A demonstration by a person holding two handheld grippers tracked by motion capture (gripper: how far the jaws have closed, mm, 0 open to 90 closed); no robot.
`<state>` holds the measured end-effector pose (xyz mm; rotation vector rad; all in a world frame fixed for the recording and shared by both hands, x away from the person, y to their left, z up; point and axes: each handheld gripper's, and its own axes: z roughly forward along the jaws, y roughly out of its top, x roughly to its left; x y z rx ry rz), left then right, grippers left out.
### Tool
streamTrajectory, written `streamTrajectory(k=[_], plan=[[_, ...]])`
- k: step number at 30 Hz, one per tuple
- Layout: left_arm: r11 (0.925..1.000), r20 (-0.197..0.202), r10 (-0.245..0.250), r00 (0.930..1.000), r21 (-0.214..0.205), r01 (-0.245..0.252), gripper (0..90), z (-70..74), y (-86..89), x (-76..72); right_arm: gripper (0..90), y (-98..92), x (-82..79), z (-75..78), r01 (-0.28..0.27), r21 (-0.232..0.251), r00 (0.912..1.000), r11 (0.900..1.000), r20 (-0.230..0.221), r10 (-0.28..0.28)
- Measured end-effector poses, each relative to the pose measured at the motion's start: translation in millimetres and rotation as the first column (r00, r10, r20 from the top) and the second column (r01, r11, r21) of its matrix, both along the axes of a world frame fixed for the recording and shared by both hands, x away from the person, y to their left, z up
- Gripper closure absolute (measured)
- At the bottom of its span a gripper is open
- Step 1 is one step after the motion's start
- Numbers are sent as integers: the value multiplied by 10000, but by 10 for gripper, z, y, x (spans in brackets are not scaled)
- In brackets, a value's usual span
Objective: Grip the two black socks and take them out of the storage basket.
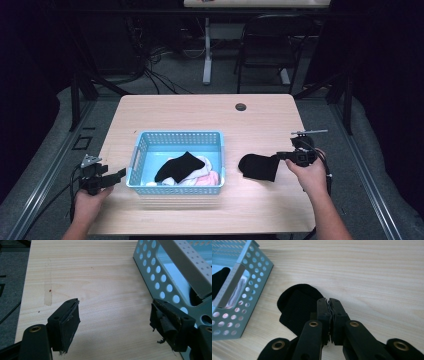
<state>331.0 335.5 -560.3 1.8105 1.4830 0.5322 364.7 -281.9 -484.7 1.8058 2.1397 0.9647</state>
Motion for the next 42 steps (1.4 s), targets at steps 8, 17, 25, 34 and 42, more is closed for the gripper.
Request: streamTrajectory(k=[8, 17, 25, 34, 42], plan=[[10000, 32, 47, 10000, -25, -47, 236, -3, 2, -3, 785, -51, 10, -67, 173, -199, 9998, 9997, -60, -175], [10000, 34, 40, 10000, 0, -40, 236, -1, 2, -4, 598, 61, 26, -13, -95, -673, 9995, 9977, 309, 116], [10000, 14, -32, 10000, 45, 32, 237, 5, 7, -8, 491, 381, 73, 124, -774, -985, 9944, 9921, 637, 839], [10000, 36, -42, 10000, 32, 42, 236, 9, 10, -9, 520, 980, 172, 263, -2288, -1072, 9706, 9676, 508, 2352], [10000, 55, -61, 10000, 31, 61, 236, 11, 11, -8, 530, 1422, 261, 276, -3159, -987, 9457, 9437, 476, 3215]])
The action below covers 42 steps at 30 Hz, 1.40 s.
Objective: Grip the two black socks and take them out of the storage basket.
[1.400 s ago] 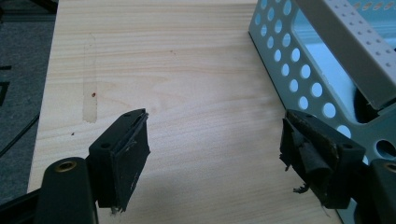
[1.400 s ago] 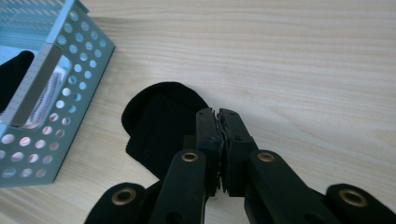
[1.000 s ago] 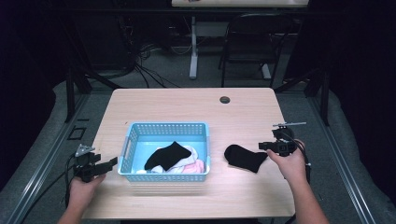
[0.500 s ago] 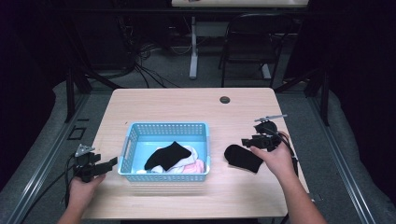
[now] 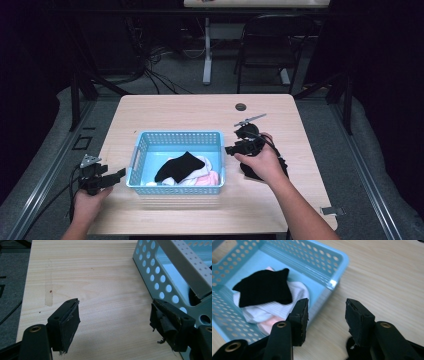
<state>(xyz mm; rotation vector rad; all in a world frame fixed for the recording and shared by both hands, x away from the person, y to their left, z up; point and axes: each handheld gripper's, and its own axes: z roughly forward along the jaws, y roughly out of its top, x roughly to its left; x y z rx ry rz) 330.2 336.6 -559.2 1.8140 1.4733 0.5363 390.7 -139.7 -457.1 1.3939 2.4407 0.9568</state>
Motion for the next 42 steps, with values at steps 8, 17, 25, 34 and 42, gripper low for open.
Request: streamTrajectory(k=[8, 17, 25, 34, 42], plan=[[10000, 38, 33, 10000, -57, -33, 236, 2, 1, 1, 575, 454, 118, -27, -752, 64, 9970, 9971, -199, 753], [10000, 26, 16, 10000, -63, -15, 236, 4, 4, 4, 589, 765, 240, -127, -1196, 24, 9907, 9928, -657, 1195], [9999, 70, 45, 10000, -104, -45, 236, 6, 8, 6, 637, 1022, 330, -271, -1589, -524, 9812, 9859, -1189, 1519], [10000, 56, 1, 10000, -91, 0, 236, 7, 9, 8, 654, 1175, 394, -431, -1721, -706, 9718, 9825, -1751, 1576], [9999, 59, -6, 10000, -102, 7, 236, 9, 11, 7, 650, 1222, 443, -545, -1603, -1175, 9623, 9800, -2398, 1287]])
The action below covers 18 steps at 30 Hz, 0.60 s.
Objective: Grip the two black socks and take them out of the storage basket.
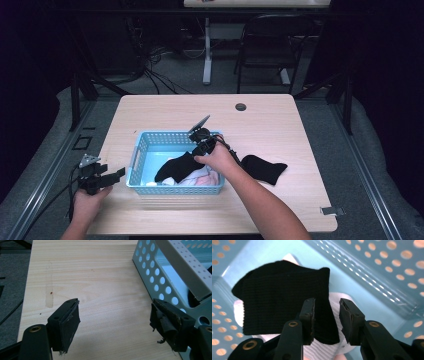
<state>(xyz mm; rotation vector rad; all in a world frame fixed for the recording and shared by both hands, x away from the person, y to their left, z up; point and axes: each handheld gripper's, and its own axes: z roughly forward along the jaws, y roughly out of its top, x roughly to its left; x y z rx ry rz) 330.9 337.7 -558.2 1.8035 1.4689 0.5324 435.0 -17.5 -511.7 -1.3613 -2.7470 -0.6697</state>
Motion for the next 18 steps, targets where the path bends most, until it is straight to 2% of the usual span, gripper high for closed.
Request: streamTrajectory(k=[6, 8, 10, 11, 12, 14, 15, 18], plan=[[10000, -3, -1, 10000, -12, 1, 236, 2, 5, 0, 647, -1, 19, -55, 3, -244, 9996, 9997, -292, -10], [10000, -8, 1, 10000, -10, -1, 236, 1, 5, 1, 682, 5, 11, -64, 27, -209, 9994, 9998, -354, -34], [10000, -2, 3, 10000, -4, -3, 236, 1, 4, 1, 754, 4, 1, -46, -260, -382, 9985, 9989, -492, 241], [10000, 6, 5, 10000, -5, -5, 236, 1, 3, 0, 754, 4, 1, -46, -260, -382, 9985, 9989, -492, 241], [10000, 3, 5, 10000, 1, -5, 236, 2, 3, 0, 803, 9, -13, -43, -256, -224, 9983, 9994, -530, 243], [10000, 2, -1, 10000, -2, 1, 236, 3, 4, -1, 820, 8, -17, -36, -285, -283, 9984, 9992, -505, 271], [10000, 3, -2, 10000, 4, 2, 236, 3, 5, -1, 836, 10, -31, -36, -206, -127, 9988, 9997, -441, 200], [10000, 4, 8, 10000, -3, -8, 236, 3, 5, -1, 849, -10, -52, 26, -447, -79, 9981, 9990, -436, 443]])
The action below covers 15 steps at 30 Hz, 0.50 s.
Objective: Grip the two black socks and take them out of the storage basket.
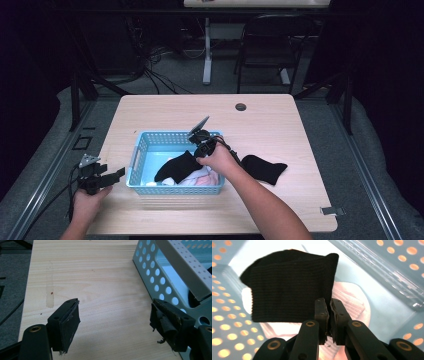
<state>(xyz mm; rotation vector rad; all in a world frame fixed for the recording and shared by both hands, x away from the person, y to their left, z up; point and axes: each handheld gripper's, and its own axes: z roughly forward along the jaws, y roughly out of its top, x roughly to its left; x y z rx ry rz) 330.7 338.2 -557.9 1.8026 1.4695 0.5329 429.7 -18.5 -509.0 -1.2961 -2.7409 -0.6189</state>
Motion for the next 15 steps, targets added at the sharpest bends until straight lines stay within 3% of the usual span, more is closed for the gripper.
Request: streamTrajectory(k=[7, 15], plan=[[10000, 1, 3, 10000, 5, -3, 236, -2, -1, 2, 852, -28, -81, 144, -73, 670, 9994, 9977, 340, 50], [10000, -2, 17, 10000, 35, -17, 236, -2, -7, 1, 853, -22, -183, 483, -507, 1414, 9967, 9887, 693, 412]])
